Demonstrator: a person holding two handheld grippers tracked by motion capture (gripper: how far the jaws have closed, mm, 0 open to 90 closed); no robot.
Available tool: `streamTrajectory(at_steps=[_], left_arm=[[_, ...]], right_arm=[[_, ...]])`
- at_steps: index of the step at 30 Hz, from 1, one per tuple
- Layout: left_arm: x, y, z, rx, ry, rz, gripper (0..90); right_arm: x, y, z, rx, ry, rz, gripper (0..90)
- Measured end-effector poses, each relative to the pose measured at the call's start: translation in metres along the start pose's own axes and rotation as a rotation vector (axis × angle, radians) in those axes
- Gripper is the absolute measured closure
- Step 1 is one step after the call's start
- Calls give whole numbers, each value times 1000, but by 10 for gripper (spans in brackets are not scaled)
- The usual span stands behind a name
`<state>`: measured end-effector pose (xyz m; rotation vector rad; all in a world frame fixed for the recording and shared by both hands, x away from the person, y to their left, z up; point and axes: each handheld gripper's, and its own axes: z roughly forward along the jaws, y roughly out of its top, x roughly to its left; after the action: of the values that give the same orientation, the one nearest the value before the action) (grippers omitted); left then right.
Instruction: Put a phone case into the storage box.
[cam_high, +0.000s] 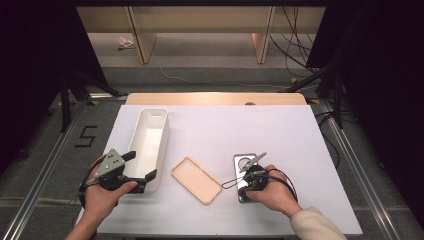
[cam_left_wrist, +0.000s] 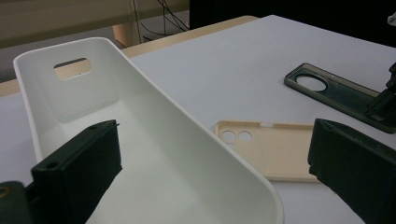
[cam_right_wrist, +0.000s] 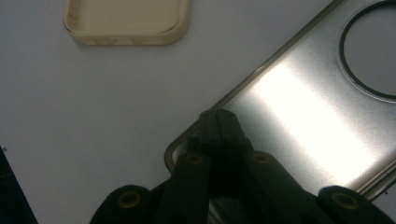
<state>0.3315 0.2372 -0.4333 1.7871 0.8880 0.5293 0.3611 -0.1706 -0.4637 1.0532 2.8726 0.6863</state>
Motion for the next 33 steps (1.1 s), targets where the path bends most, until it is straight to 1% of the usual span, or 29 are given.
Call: streamTrajectory(at_steps=[12, 29, 31, 32, 33], left_arm=[[0, 0, 0, 0, 0, 0, 20], [0, 0, 0, -1, -1, 0, 21], [0, 0, -1, -2, -1, 0, 21], [0, 0, -1, -3, 0, -1, 21], [0, 0, -1, -3, 0, -1, 21]], right_arm=[[2, 3, 2, -6, -2, -9, 900], [1, 3, 1, -6, 4, -30, 900], [1, 3, -1, -15, 2, -26, 894], [0, 3, -2, -22, 0, -38, 879], [0, 3, -2, -22, 0, -38, 879]])
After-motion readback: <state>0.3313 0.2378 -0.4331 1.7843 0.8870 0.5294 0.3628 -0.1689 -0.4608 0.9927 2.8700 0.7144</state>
